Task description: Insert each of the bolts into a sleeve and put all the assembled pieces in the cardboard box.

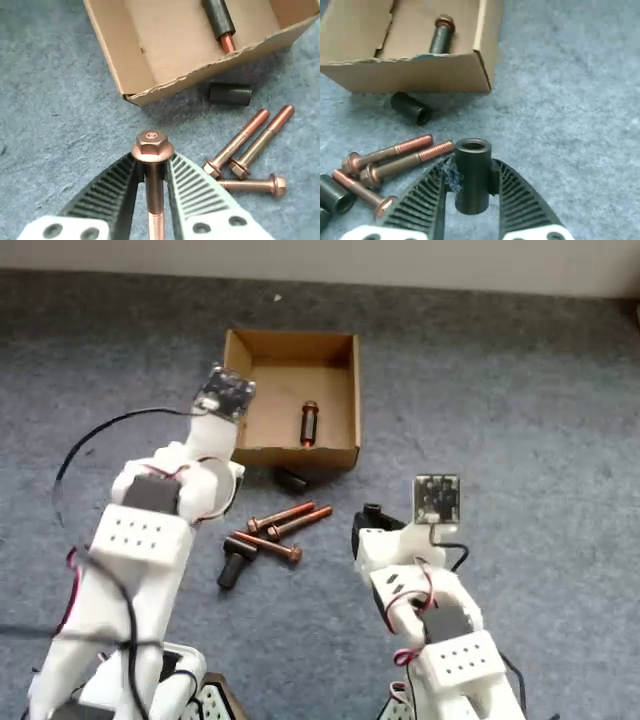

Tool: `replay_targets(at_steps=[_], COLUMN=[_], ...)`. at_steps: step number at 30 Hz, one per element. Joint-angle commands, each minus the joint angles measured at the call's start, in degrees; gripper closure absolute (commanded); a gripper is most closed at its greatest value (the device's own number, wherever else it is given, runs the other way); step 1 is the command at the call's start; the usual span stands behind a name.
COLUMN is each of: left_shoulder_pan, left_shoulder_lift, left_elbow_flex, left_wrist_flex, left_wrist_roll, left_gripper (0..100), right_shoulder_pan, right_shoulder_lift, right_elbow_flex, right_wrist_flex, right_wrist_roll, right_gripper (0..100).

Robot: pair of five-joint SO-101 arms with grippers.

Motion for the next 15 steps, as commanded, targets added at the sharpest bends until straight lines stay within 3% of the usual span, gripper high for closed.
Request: replay_targets(at_steps=[1, 7, 11, 15], left_shoulder_pan=[0.66, 0.84, 1.27, 6.9], left_shoulder_lift=[-14.64, -31.34, -41.36, -50.15], left_elbow_flex=[3.38, 8.92, 10.77, 13.32], left_wrist_flex=[-0.26, -0.62, -0.62, -0.62], left_wrist_roll=[6.68, 13.71, 17.58, 20.48], left_gripper=[100, 100, 100, 100], right_shoulder_pan=[-2.24, -7.78, -13.85, -21.67], right_shoulder_lift=[-10.24, -21.05, -27.3, -30.46], right_elbow_flex=[1.01, 1.71, 5.41, 9.19], right_wrist_flex=[3.12, 8.4, 8.13, 7.96], right_wrist_roll=[2.11, 5.27, 11.96, 18.2], right_gripper=[99.4, 99.4, 99.4, 99.4])
